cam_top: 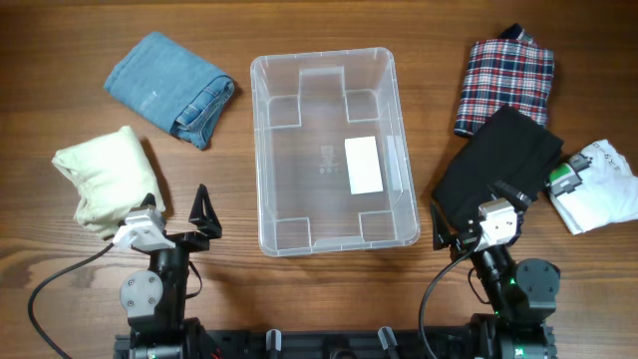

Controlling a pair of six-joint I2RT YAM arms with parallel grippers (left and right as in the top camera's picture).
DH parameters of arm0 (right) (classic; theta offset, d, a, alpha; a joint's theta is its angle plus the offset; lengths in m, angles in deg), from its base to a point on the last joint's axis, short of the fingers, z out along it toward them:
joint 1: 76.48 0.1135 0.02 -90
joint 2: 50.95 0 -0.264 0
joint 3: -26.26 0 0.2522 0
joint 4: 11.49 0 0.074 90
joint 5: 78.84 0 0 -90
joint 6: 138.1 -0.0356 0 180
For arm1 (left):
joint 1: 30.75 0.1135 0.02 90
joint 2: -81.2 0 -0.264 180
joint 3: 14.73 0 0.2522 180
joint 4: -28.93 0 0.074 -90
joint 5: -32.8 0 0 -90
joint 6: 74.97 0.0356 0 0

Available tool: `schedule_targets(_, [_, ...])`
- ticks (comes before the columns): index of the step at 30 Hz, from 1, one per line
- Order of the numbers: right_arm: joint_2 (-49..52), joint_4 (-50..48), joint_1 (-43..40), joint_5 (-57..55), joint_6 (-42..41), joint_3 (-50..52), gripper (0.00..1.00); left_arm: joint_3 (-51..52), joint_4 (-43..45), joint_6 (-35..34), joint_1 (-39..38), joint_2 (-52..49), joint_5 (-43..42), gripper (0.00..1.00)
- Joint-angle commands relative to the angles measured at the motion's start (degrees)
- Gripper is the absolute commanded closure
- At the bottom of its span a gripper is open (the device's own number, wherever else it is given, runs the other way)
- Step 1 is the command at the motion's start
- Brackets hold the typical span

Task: Pack container
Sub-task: 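Grasp the black folded garment with the right gripper and lift it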

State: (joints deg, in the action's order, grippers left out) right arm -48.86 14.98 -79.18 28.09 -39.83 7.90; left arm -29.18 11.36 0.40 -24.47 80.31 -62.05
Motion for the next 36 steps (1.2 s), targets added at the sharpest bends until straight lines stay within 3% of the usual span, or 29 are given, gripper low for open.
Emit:
schedule_targets(1, [0.0, -1.8, 0.2, 1.2, 0.5, -0.7, 0.00, 0.3, 0.0, 0.8, 0.3, 0.5, 0.0, 0.00])
schedule_targets(4, [0.2, 0.1, 0.2, 1.2, -2.2, -0.7, 0.00, 0.3, 0.0, 0.7, 0.3, 0.5, 1.5, 0.00])
schedule_targets(8, [1.0, -2.7, 0.2, 1.0, -15.0, -0.7, 0.00, 0.1, 3.0, -2.8, 0.3, 0.5, -2.9, 0.00])
schedule_targets(11, [1.1, -3.0, 0.2, 0.7, -15.9, -1.1, 0.00, -2.3, 2.7, -3.0, 0.3, -0.6, -4.8, 0.00])
schedule_targets(15, [5.9, -2.4, 0.2, -1.5, -16.0, -5.8, 0.00, -10.7, -2.3, -2.4, 0.3, -8.4, -4.7, 0.00])
schedule_targets(18, [15.3, -0.4, 0.2, -1.9, -16.0, -14.3, 0.00, -21.0, -7.4, -2.3, 0.3, -20.6, -4.8, 0.00])
schedule_targets(21, [24.7, 5.5, 0.2, -1.9, -16.3, -23.4, 0.00, -30.0, -14.1, -2.3, 0.3, -29.9, -4.7, 0.00])
schedule_targets(25, [40.9, 23.6, 0.2, -2.3, -18.9, -42.4, 0.00, -45.1, -27.4, -0.5, 0.3, -43.0, -4.7, 0.00])
schedule_targets(29, [54.9, 41.1, 0.2, -2.9, -18.8, -58.5, 0.00, -50.4, -33.1, -0.6, 0.3, -45.9, -5.0, 0.00])
schedule_targets(31, [58.6, 45.0, 0.0, -4.2, -17.4, -62.1, 0.00, -50.4, -33.2, -0.6, 0.3, -45.2, -5.0, 0.00])
schedule_targets(34, [61.0, 49.0, -3.9, -18.4, -29.9, -62.5, 0.00, -50.4, -34.2, -0.6, 0.3, -45.8, -4.9, 0.00])
schedule_targets(36, [61.4, 49.5, -9.0, -17.7, -29.2, -62.4, 0.00, -50.4, -35.1, -0.6, 0.3, -46.6, -4.9, 0.00])
